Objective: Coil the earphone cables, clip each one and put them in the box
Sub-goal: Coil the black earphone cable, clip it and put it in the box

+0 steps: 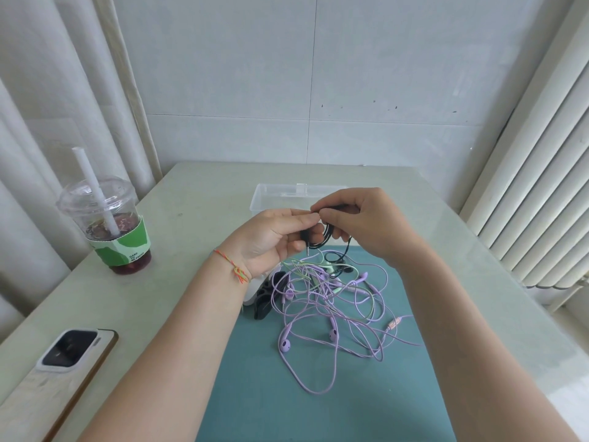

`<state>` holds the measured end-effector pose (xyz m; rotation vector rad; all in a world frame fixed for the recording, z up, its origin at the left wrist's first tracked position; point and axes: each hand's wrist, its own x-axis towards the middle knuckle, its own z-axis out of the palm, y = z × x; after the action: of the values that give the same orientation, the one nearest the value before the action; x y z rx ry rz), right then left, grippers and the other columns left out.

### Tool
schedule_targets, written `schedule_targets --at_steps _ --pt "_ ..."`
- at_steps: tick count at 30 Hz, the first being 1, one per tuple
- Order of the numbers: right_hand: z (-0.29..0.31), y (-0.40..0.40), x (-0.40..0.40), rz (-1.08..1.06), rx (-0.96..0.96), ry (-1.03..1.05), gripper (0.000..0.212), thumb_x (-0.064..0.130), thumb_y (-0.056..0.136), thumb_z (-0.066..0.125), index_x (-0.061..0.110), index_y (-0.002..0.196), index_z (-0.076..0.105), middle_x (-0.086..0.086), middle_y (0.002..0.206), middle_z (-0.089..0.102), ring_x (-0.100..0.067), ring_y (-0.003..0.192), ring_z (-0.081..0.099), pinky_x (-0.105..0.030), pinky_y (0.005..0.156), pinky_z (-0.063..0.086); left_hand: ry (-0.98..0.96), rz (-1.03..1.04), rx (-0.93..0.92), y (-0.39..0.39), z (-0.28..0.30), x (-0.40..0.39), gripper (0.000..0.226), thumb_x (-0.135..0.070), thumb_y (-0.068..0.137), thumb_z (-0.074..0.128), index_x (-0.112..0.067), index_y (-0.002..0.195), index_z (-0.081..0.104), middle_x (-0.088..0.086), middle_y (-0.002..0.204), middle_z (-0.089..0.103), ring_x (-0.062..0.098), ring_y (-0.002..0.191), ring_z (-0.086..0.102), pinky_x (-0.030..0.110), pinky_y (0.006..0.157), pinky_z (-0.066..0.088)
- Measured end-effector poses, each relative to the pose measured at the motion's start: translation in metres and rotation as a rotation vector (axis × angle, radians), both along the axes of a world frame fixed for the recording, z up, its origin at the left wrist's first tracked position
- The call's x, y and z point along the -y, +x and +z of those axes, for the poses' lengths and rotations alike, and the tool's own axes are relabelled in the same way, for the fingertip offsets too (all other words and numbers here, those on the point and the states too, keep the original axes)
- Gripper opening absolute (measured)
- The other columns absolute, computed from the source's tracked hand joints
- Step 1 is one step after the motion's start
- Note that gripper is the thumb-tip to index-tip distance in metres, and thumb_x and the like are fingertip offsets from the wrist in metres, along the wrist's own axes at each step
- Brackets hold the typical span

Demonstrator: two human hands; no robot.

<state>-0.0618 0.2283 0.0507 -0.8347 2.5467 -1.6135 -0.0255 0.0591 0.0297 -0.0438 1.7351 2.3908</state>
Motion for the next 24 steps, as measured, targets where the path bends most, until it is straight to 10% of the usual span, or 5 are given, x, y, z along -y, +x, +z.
schedule_targets --at_steps 10,24 --pt "-0.0020 -0.0010 0.0031 -0.096 -0.090 0.026 0.014 0.011 0.088 0.064 0.018 0.092 0.075 0.003 0.057 0.064 -0.010 0.055 0.058 -0.036 0.062 0.053 -0.085 0.139 -0.077 -0.0017 -0.0027 -0.0048 0.032 0.009 0.082 0.065 0.005 0.114 0.062 0.007 0.083 0.066 0.009 0.066 0.063 0.014 0.051 0.043" --pt "0.0003 0.0030 0.0043 -0.027 -0.045 -0.097 0.019 0.000 0.089 0.060 0.009 0.099 0.074 -0.011 0.066 0.068 -0.010 0.051 0.056 -0.018 0.054 0.047 0.182 0.115 -0.030 -0.0003 0.0007 -0.0044 0.019 -0.020 0.083 0.063 -0.013 0.069 0.075 -0.002 0.074 0.067 0.007 0.072 0.060 0.013 0.049 0.037"
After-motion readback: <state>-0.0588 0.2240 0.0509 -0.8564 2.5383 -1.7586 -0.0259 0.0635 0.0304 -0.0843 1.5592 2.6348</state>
